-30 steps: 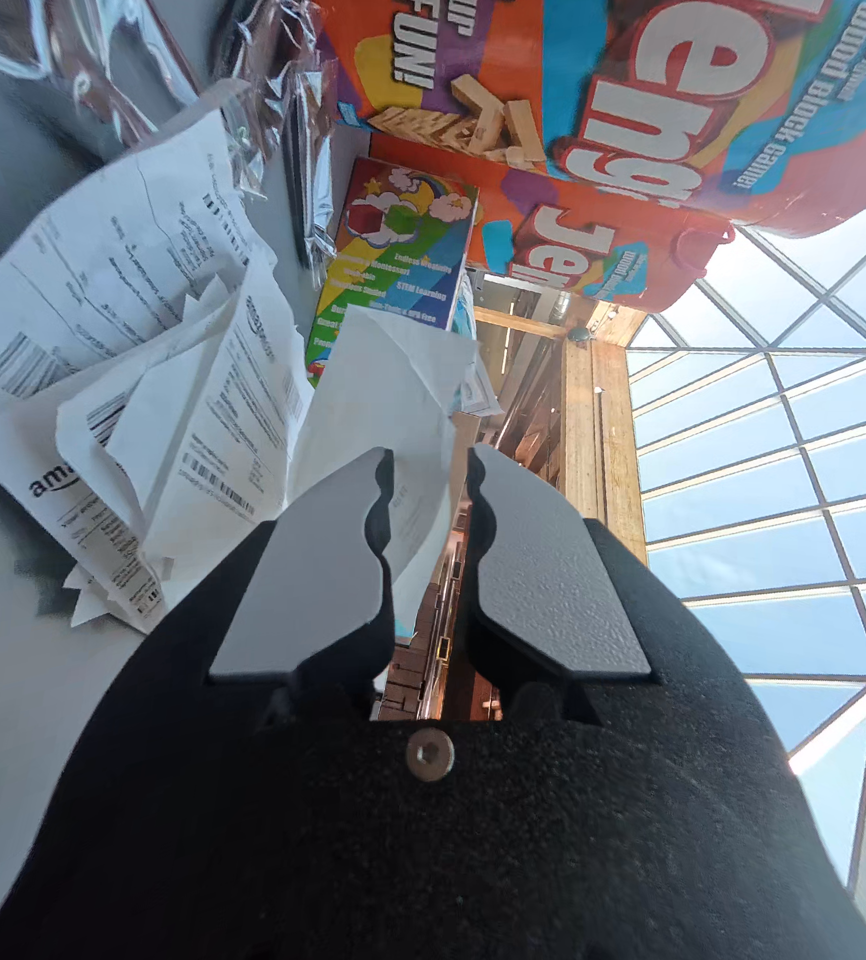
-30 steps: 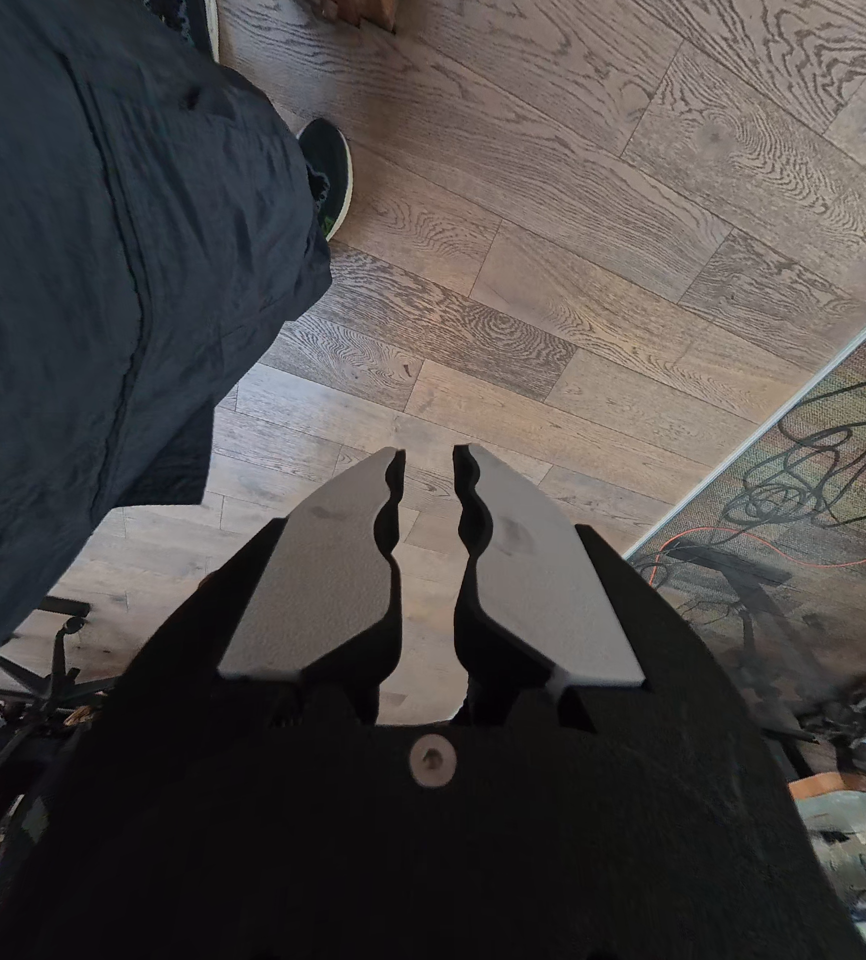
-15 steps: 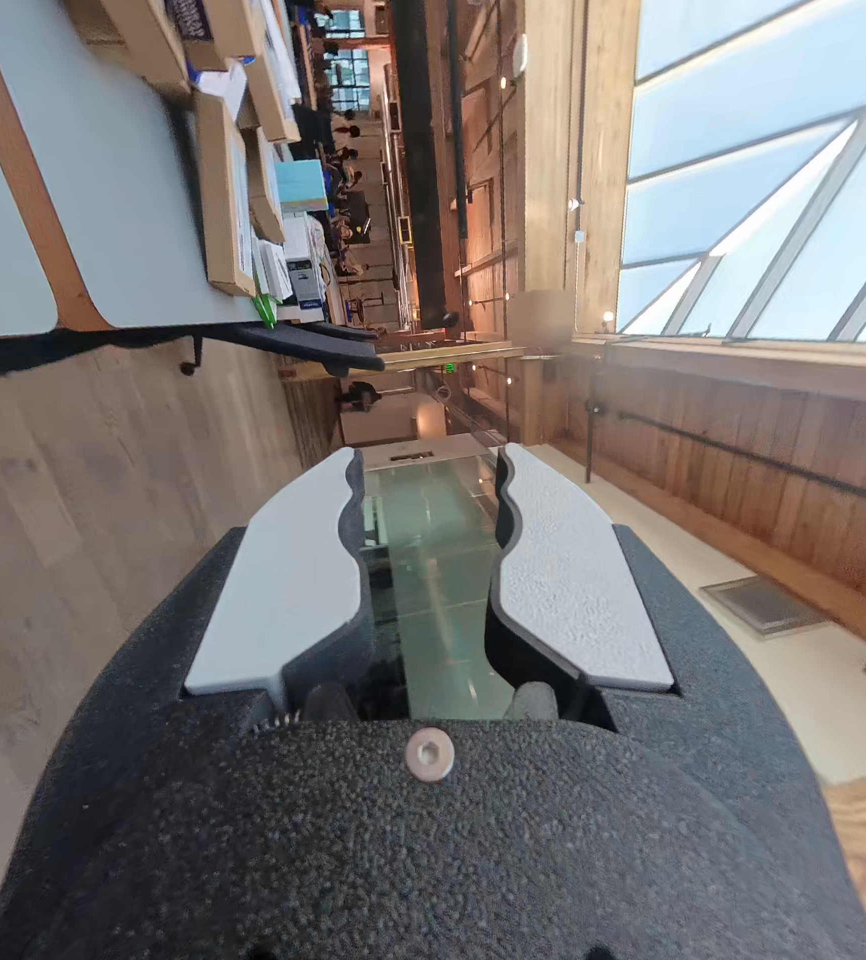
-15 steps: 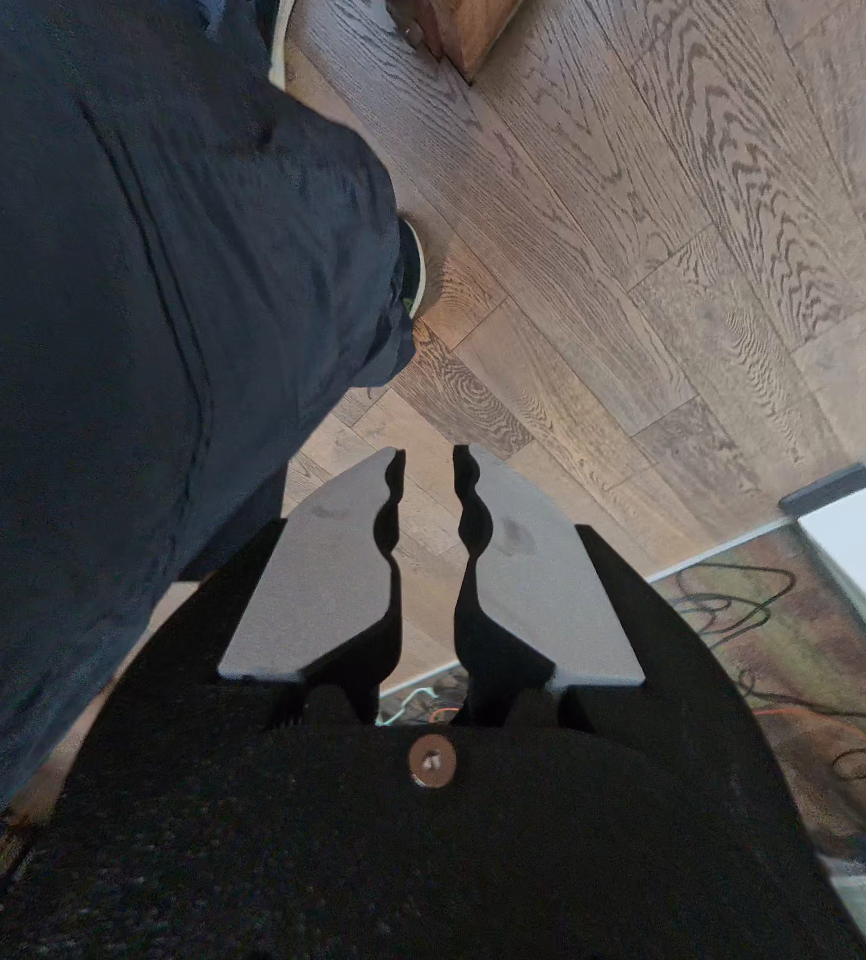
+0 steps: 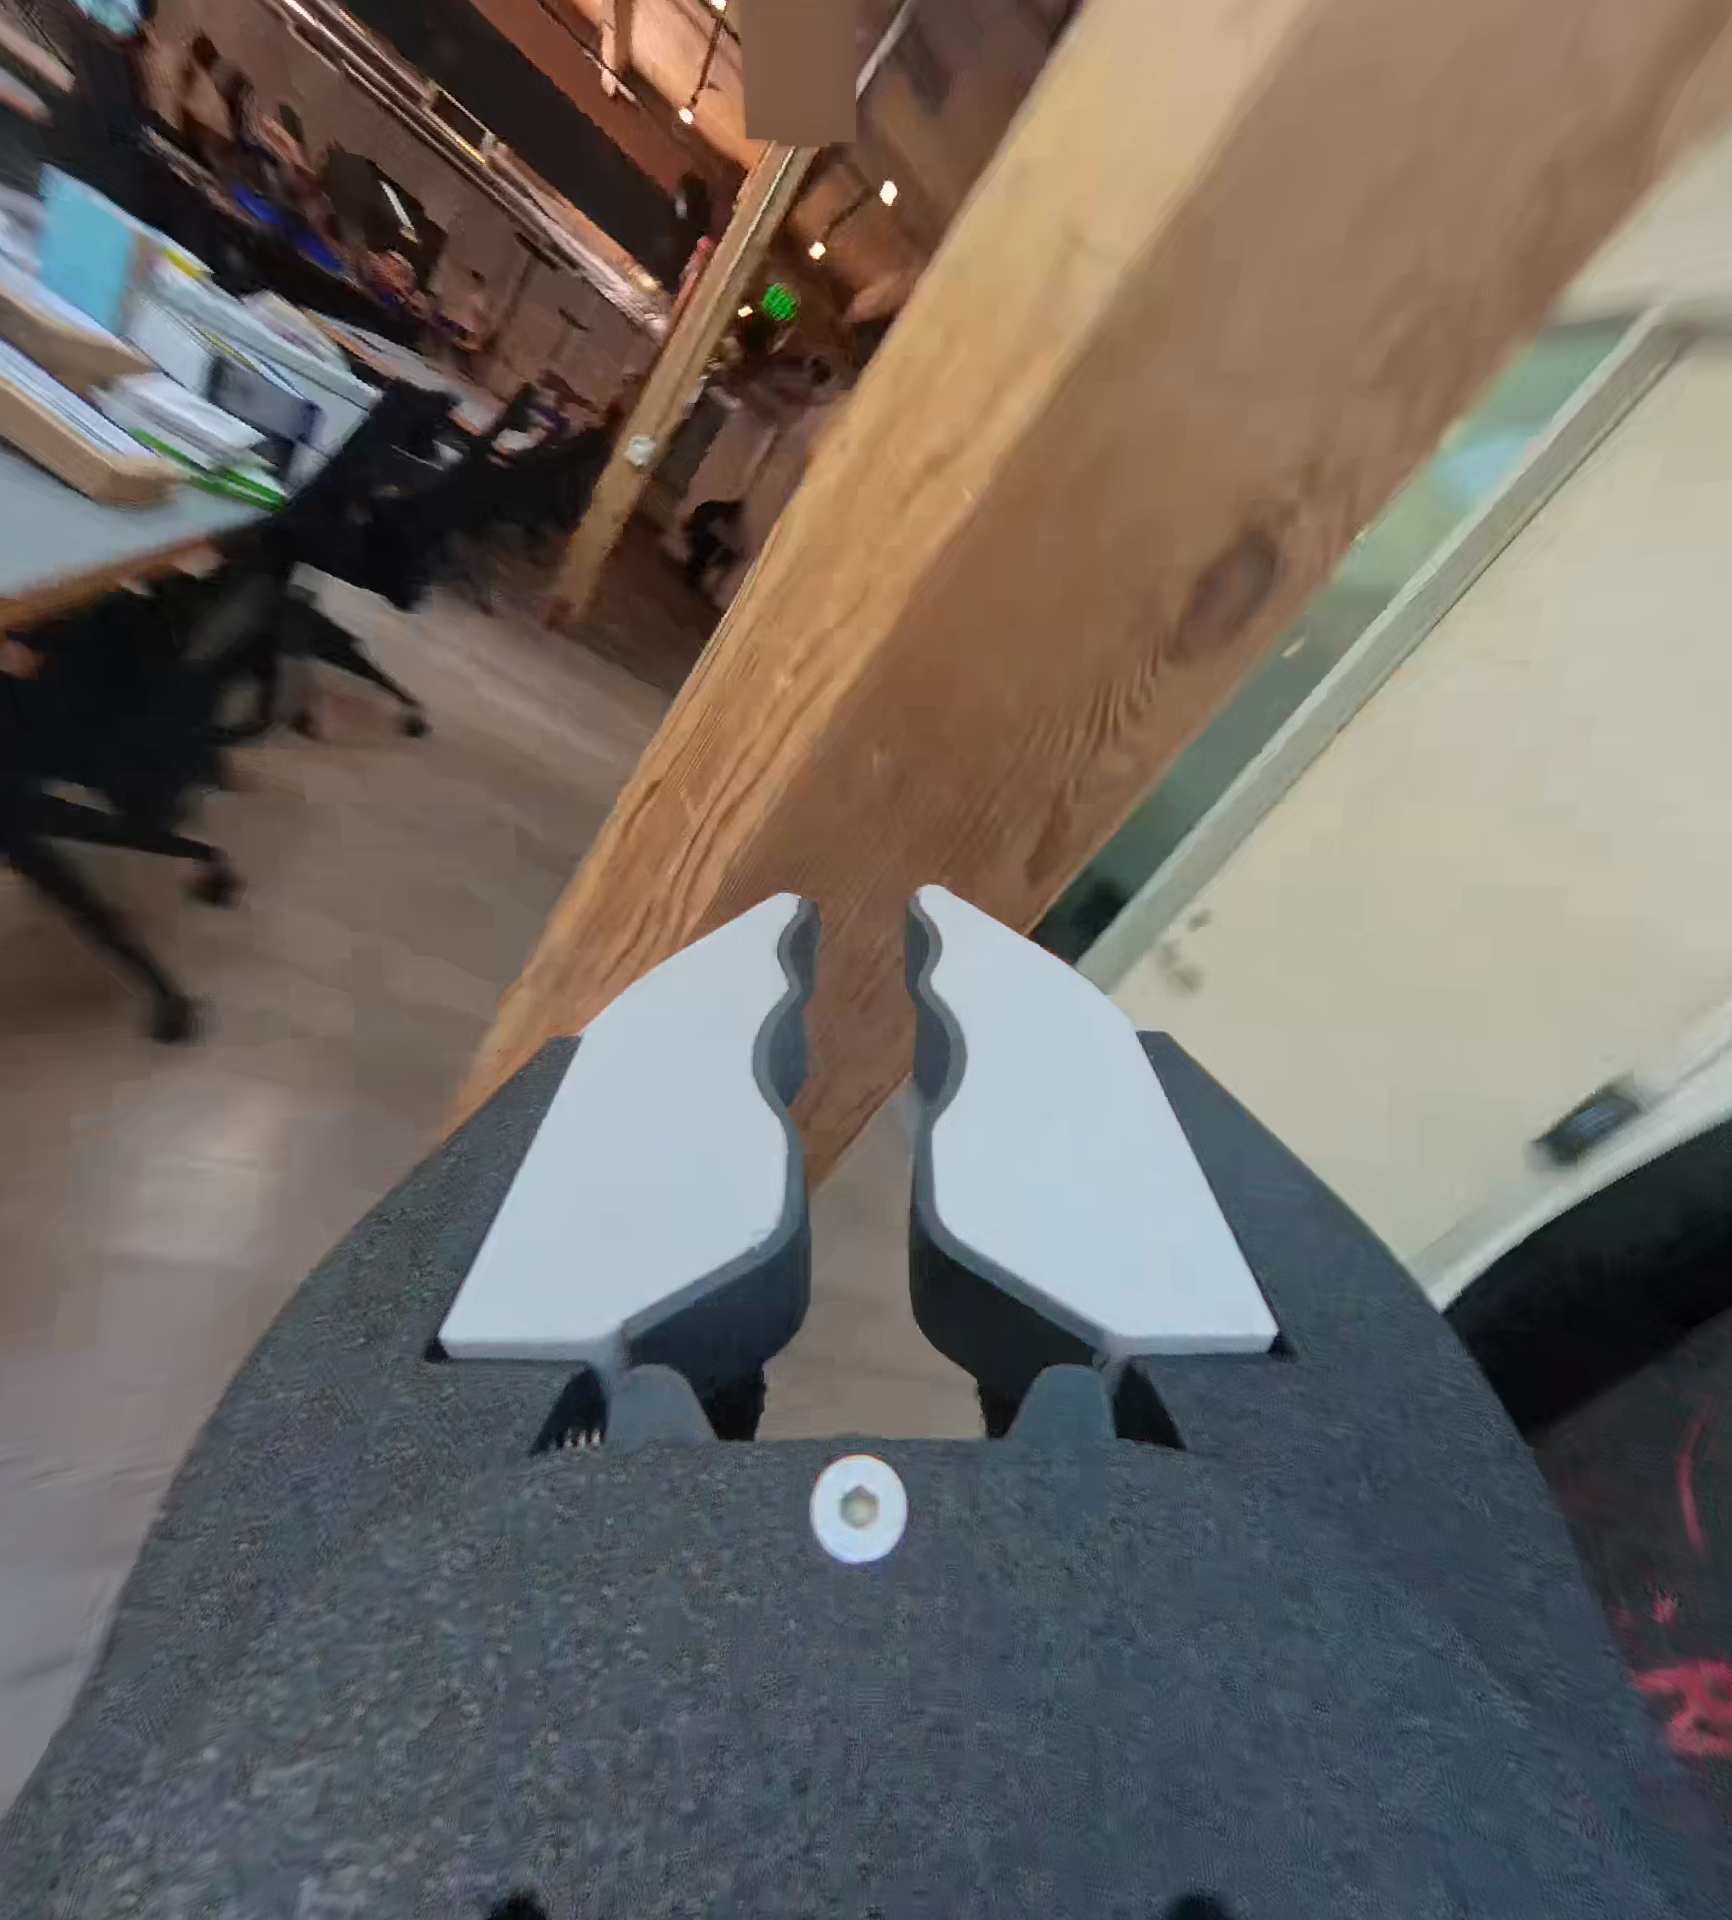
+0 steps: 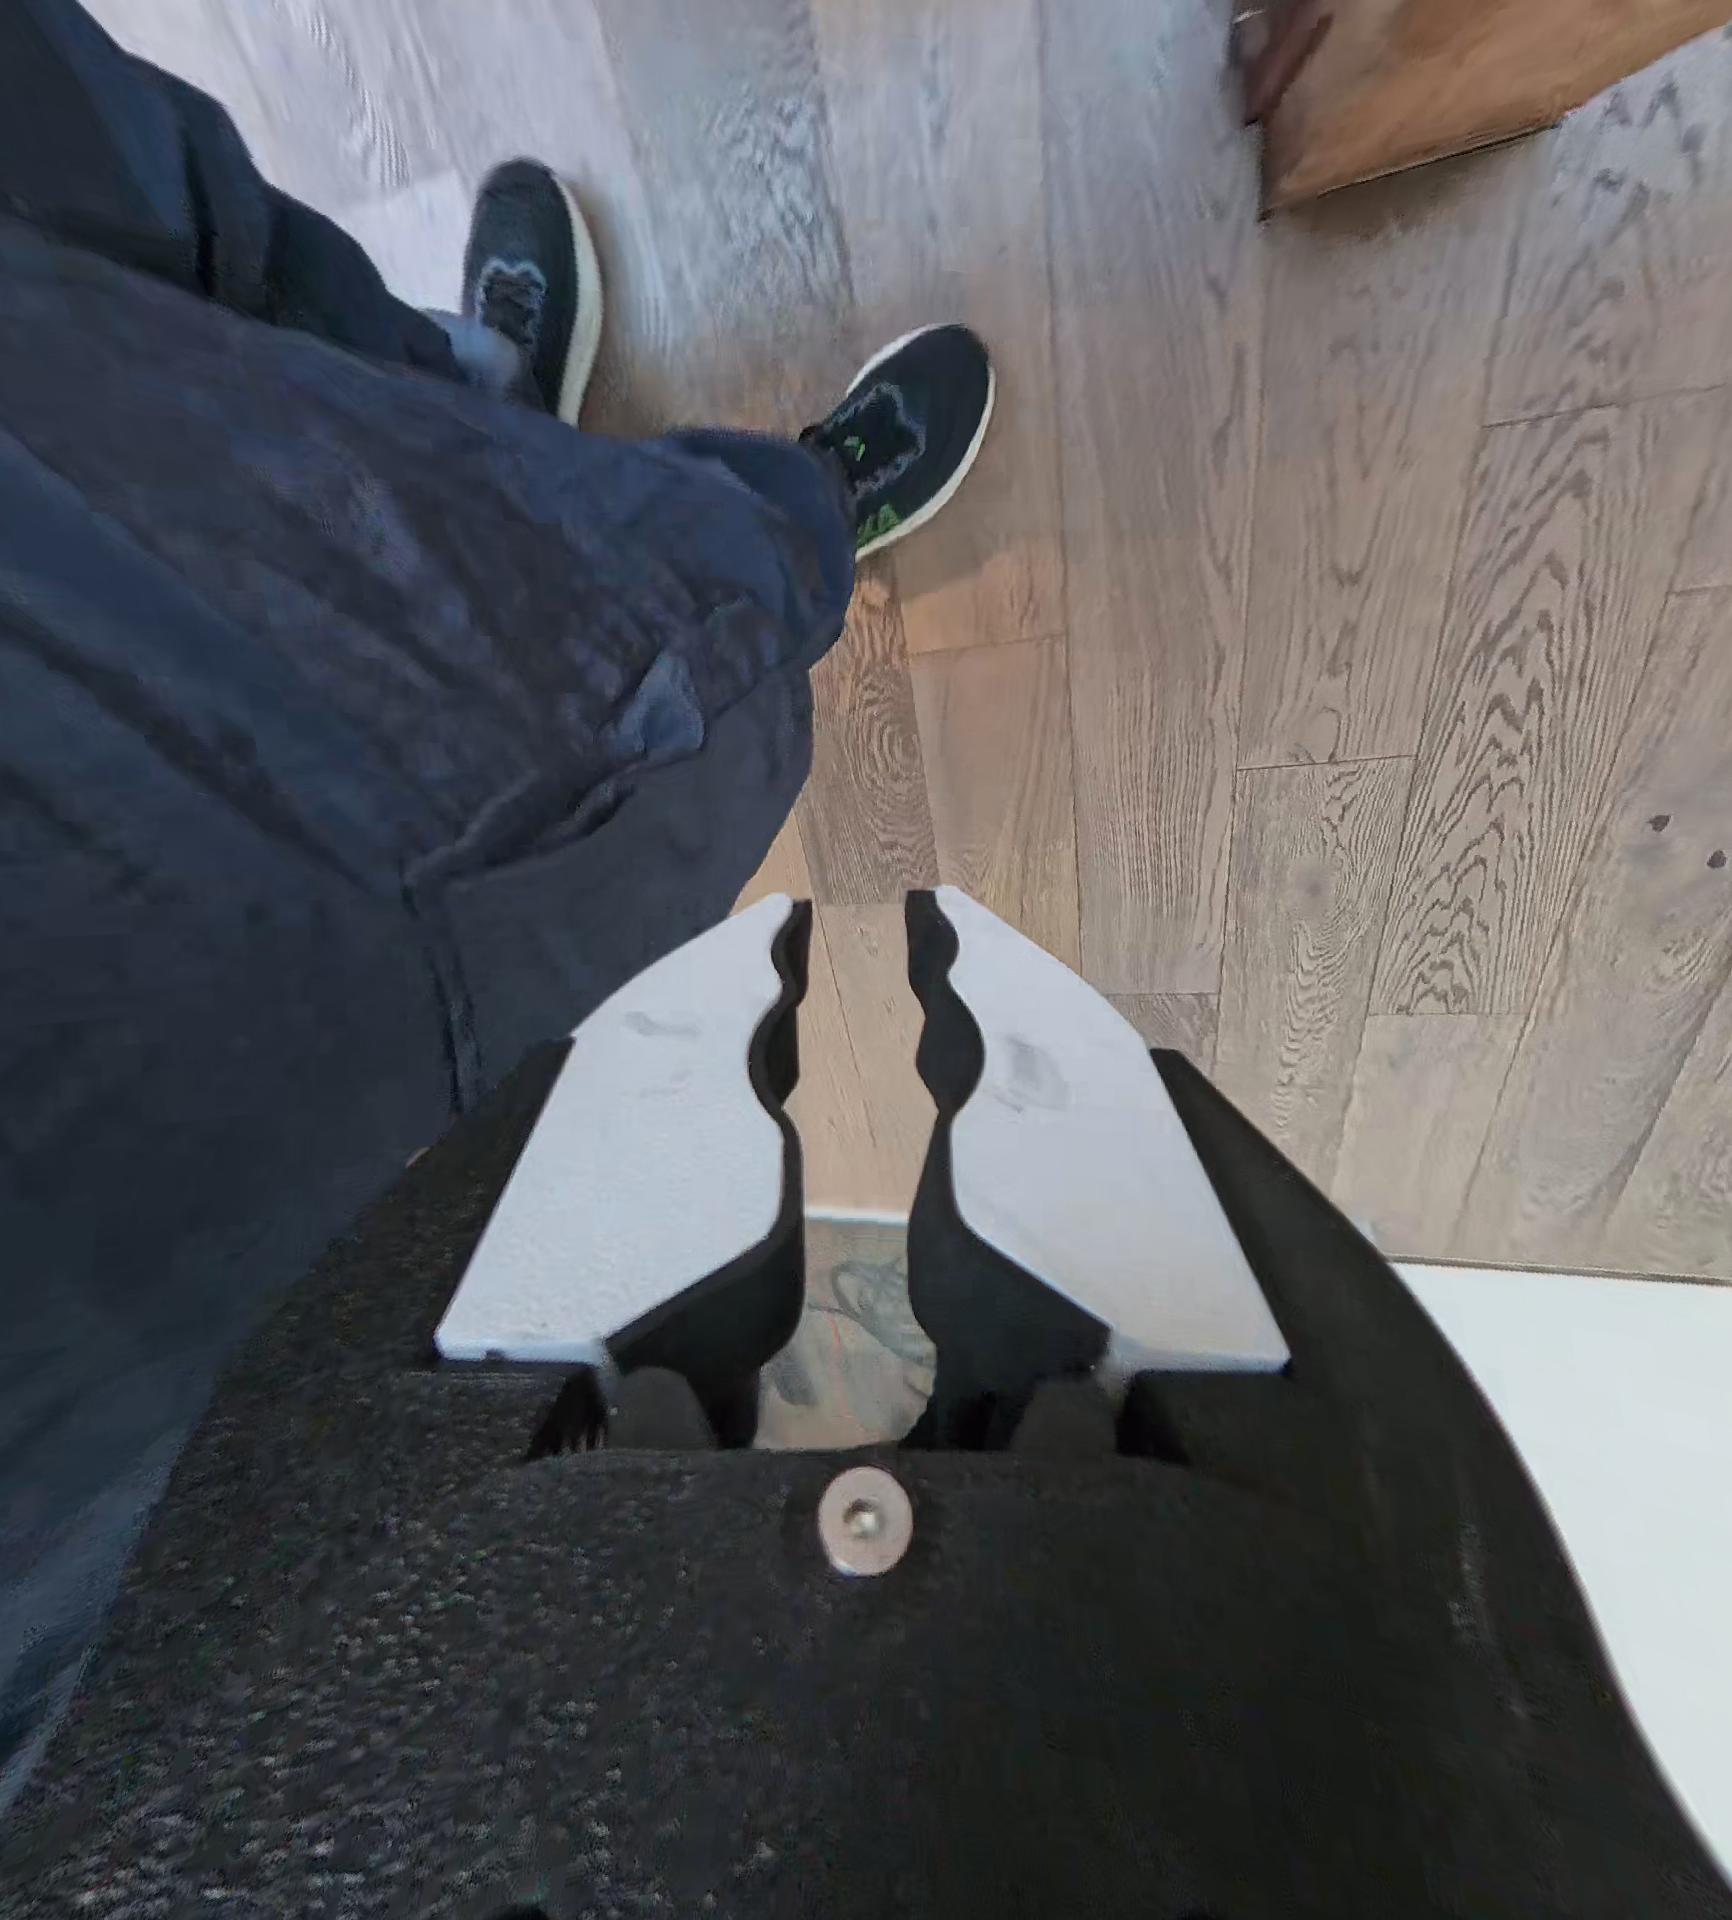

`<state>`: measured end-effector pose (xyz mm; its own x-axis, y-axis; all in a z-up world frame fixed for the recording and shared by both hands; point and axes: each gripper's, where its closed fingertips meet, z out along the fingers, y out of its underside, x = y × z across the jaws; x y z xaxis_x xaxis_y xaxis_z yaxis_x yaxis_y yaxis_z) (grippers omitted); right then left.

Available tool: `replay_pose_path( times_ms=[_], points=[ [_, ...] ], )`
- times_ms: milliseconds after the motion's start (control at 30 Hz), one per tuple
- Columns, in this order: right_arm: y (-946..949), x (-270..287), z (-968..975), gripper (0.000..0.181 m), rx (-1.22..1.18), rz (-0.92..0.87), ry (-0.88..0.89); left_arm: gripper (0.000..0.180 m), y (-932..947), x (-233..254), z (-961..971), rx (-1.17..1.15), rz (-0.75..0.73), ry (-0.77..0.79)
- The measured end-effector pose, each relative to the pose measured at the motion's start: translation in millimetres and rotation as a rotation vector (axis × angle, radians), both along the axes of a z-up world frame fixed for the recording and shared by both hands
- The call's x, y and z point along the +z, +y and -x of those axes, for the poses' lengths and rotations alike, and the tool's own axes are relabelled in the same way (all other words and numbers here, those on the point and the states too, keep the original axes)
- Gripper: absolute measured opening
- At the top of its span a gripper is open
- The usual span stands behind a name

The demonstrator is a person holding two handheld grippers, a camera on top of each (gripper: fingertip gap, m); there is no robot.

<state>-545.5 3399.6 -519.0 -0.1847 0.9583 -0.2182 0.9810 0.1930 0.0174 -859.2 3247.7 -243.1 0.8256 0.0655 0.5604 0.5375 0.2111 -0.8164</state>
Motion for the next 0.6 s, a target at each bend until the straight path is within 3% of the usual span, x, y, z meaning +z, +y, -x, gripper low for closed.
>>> replay_pose_path(
  times_ms=[100,167,333,400,467,600],
  points=[
    [-39,-11,1,0.018,0.177,0.003,-0.057,0.025,-109,6,-62,0.355,0.361,0.487],
    [-72,-14,14,0.017,0.312,0.007,-0.077,0.031,-191,22,-87,0.572,0.443,0.624],
    [-181,-24,71,0.017,0.681,-0.067,-0.071,0.029,-413,38,-150,0.965,0.586,0.516],
    [-249,-26,99,0.017,0.796,-0.113,-0.032,0.013,-498,36,-195,1.074,0.629,0.478],
    [-333,-23,118,0.017,0.886,-0.147,-0.001,0.000,-579,12,-249,1.092,0.721,0.382],
    [-567,-3,117,0.017,1.123,-0.090,0.082,0.000,-742,-75,-387,1.089,0.917,0.024]
  ],
)
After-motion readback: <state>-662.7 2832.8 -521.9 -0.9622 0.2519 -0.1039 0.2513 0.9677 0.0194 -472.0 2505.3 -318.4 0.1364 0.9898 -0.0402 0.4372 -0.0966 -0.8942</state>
